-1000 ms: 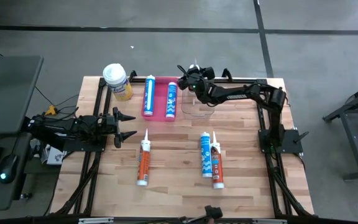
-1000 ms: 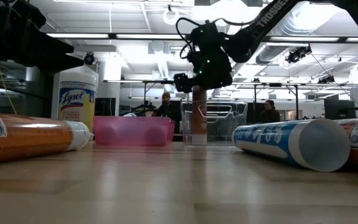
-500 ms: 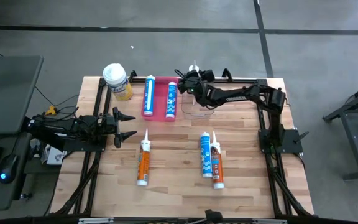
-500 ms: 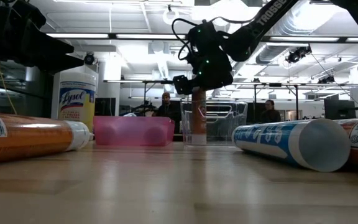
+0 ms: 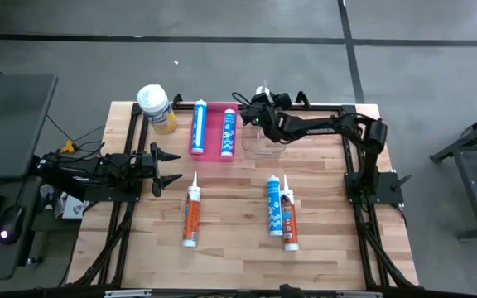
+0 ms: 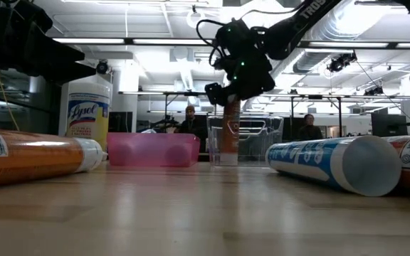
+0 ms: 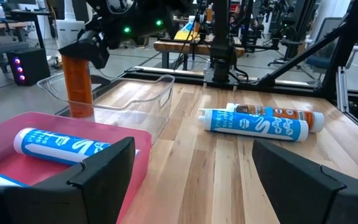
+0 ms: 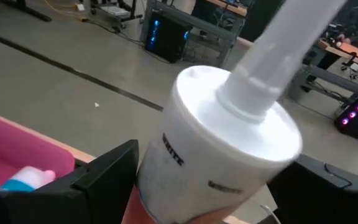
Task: Sort silicone sealant tubes
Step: Put the orange silicone sealant into the transparent bin
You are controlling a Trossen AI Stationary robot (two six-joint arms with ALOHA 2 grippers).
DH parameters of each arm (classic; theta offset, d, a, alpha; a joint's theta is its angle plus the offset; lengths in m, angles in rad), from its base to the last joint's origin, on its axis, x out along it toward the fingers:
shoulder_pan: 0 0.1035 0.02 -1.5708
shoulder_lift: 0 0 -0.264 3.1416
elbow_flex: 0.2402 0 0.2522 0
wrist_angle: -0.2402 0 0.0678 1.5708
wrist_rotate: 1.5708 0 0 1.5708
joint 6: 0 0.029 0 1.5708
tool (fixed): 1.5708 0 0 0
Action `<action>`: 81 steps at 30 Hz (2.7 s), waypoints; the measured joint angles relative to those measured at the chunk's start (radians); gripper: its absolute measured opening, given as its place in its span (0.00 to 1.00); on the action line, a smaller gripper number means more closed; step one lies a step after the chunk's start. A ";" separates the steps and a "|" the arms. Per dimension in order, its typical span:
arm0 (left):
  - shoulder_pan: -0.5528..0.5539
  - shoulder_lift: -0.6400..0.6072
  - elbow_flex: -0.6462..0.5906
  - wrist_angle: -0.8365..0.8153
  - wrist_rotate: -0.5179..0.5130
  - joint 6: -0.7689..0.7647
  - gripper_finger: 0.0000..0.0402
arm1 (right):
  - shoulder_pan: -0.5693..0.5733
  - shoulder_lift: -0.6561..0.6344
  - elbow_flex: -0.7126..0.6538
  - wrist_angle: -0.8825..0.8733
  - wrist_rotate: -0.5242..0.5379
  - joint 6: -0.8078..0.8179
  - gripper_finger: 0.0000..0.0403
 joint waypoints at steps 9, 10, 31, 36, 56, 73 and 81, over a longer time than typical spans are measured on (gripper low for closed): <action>0.000 0.000 0.000 0.000 0.000 0.000 0.79 | 0.025 -0.028 0.001 -0.019 -0.021 0.000 0.80; 0.000 0.000 0.000 -0.001 0.000 0.000 0.79 | 0.024 -0.028 0.001 -0.020 -0.021 0.000 0.80; 0.000 0.000 0.000 0.000 0.000 0.000 0.79 | 0.100 -0.154 0.001 -0.275 -0.022 0.156 0.80; 0.000 0.000 0.000 0.000 0.000 0.000 0.79 | 0.137 -0.214 0.001 -0.395 -0.064 0.257 0.80; 0.000 0.000 0.000 0.000 0.000 0.000 0.79 | 0.322 -0.419 0.000 -0.778 -0.451 0.615 0.80; 0.000 0.000 0.000 0.000 0.000 0.000 0.79 | 0.475 -0.438 0.000 -1.156 -0.921 1.207 0.80; 0.000 0.000 0.000 -0.001 0.000 0.000 0.79 | 0.561 -0.426 0.000 -1.257 -0.978 1.459 0.80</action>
